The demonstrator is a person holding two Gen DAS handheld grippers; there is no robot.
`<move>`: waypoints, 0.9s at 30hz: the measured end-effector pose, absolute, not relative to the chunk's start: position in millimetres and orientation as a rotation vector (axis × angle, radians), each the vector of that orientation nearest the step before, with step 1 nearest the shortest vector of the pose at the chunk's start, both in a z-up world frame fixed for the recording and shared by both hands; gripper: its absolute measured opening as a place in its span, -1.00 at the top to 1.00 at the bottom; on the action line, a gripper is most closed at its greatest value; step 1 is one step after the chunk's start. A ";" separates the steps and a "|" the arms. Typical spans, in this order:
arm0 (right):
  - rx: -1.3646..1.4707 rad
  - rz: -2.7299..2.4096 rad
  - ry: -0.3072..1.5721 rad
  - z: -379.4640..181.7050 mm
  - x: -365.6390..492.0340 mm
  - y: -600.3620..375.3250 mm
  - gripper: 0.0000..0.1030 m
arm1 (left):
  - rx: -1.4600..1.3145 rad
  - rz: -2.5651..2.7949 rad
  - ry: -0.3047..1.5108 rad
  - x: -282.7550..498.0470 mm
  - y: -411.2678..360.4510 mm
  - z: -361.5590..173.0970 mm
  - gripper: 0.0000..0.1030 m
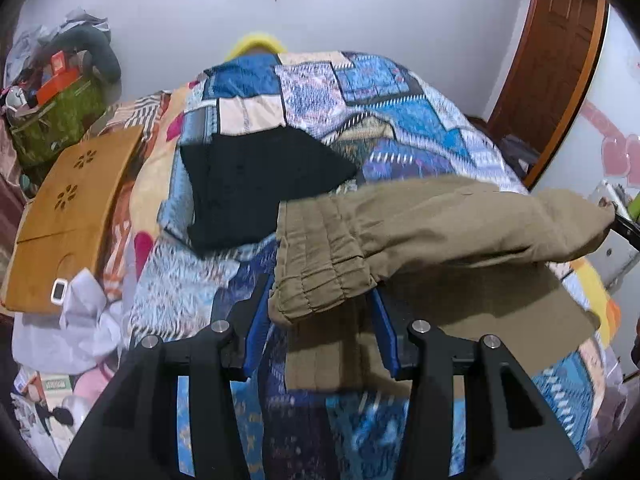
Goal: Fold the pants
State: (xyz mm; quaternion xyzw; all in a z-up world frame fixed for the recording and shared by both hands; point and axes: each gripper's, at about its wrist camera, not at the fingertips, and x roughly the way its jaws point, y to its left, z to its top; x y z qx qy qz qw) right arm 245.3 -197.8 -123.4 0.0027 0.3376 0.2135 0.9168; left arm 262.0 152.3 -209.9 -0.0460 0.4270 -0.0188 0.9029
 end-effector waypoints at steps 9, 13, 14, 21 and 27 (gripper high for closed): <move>0.015 0.411 0.812 -162.3 211.8 -201.8 0.73 | -0.104 -0.021 0.953 230.9 146.2 -239.1 0.10; 0.008 0.401 0.848 -173.1 200.0 -202.1 0.64 | -0.090 -0.012 0.960 216.2 142.3 -241.7 0.10; -0.008 0.391 0.850 -174.1 197.0 -202.0 0.62 | -0.081 -0.010 0.960 213.2 141.3 -241.1 0.10; -0.062 0.392 0.856 -164.7 174.6 -199.4 -0.08 | -0.017 0.014 0.927 204.3 138.3 -215.0 -0.39; -0.060 0.401 0.762 -136.2 167.5 -190.4 -0.57 | 0.067 0.022 0.902 213.3 130.6 -198.4 -0.84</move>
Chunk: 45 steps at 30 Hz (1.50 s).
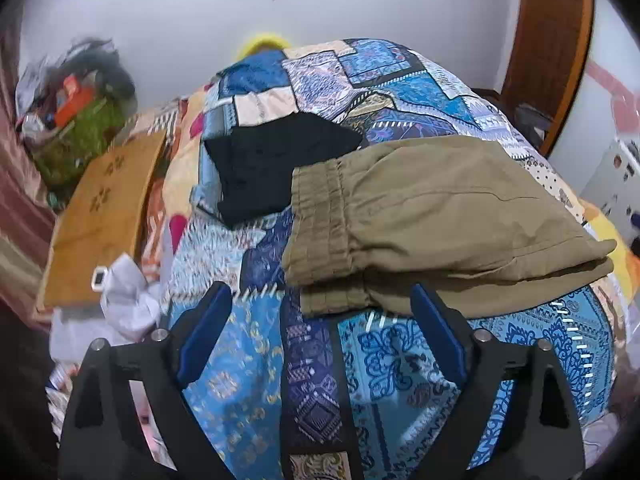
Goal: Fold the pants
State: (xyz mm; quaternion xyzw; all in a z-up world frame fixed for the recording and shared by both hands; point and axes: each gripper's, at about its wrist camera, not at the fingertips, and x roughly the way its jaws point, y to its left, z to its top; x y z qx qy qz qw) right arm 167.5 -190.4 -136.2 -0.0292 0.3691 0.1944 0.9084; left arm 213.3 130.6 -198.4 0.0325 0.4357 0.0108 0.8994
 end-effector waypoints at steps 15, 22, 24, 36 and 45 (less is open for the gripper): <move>-0.193 0.557 0.864 -173.7 201.6 -107.3 -0.58 | 0.294 -0.060 0.983 253.0 68.2 -231.1 -0.95; -0.279 0.613 0.879 -184.7 213.3 -76.4 -0.58 | 0.283 -0.124 0.956 270.1 56.7 -212.7 -0.95; -0.284 0.624 0.859 -182.9 215.5 -72.8 -0.57 | 0.258 -0.136 0.954 273.1 58.2 -206.8 -0.94; -0.252 0.663 0.798 -160.6 210.6 -81.5 0.69 | 0.323 -0.182 0.919 255.7 39.7 -208.3 0.14; -0.258 0.648 0.770 -153.6 194.6 -96.8 0.74 | 0.273 -0.264 0.898 234.4 28.9 -197.7 0.64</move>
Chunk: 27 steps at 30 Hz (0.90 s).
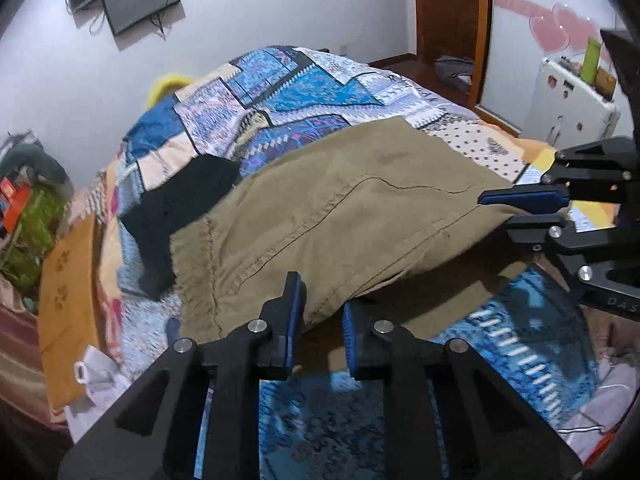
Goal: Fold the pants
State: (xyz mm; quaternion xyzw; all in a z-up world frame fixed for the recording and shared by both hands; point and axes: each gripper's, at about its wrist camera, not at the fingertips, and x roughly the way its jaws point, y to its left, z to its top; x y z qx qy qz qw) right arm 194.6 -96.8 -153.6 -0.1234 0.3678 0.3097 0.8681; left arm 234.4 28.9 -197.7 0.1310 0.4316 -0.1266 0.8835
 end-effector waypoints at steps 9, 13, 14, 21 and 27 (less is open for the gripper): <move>-0.206 0.668 0.867 -174.9 186.1 -101.4 0.27 | 0.195 -0.255 1.029 222.2 37.0 -223.2 0.09; -0.138 0.681 0.864 -164.3 178.0 -111.6 0.10 | 0.101 -0.267 1.018 209.2 58.2 -212.0 -0.11; -0.125 0.683 0.860 -161.7 176.1 -113.6 0.10 | 0.086 -0.266 1.013 207.2 61.9 -208.9 -0.12; -0.017 0.605 0.782 -139.0 179.9 -131.1 -0.19 | -0.040 -0.161 0.929 217.4 106.1 -179.4 -0.43; 0.048 0.503 0.830 -154.6 198.4 -138.6 -0.22 | -0.188 -0.048 0.958 254.9 146.6 -197.8 -0.46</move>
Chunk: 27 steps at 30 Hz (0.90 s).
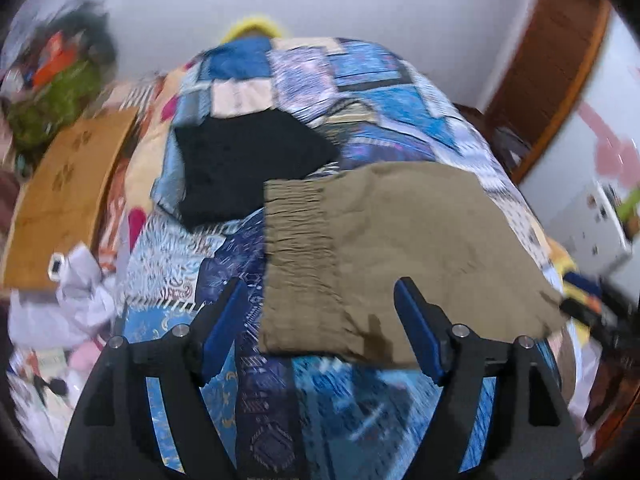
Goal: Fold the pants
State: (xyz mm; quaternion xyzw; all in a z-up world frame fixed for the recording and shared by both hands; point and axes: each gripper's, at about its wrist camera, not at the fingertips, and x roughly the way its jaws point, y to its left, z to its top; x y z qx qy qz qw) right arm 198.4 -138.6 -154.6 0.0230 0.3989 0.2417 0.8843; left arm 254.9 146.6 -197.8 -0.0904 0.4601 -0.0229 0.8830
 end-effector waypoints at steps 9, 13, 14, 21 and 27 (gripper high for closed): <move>0.012 0.433 0.933 -189.7 196.5 -168.3 -0.03 | -0.153 -0.124 1.070 267.2 146.4 -248.2 -0.21; -0.008 0.408 0.931 -191.8 189.0 -182.5 0.04 | -0.093 -0.100 1.052 265.8 144.6 -241.3 -0.07; -0.001 0.405 0.931 -192.0 188.9 -185.5 0.04 | -0.079 -0.094 1.046 264.6 144.4 -241.9 -0.08; -0.006 0.392 0.896 -195.3 179.8 -186.7 0.07 | -0.057 -0.072 1.034 256.3 143.7 -256.0 -0.22; 0.040 0.447 0.966 -189.3 192.4 -195.5 0.07 | -0.028 -0.080 1.055 263.1 146.0 -236.5 -0.30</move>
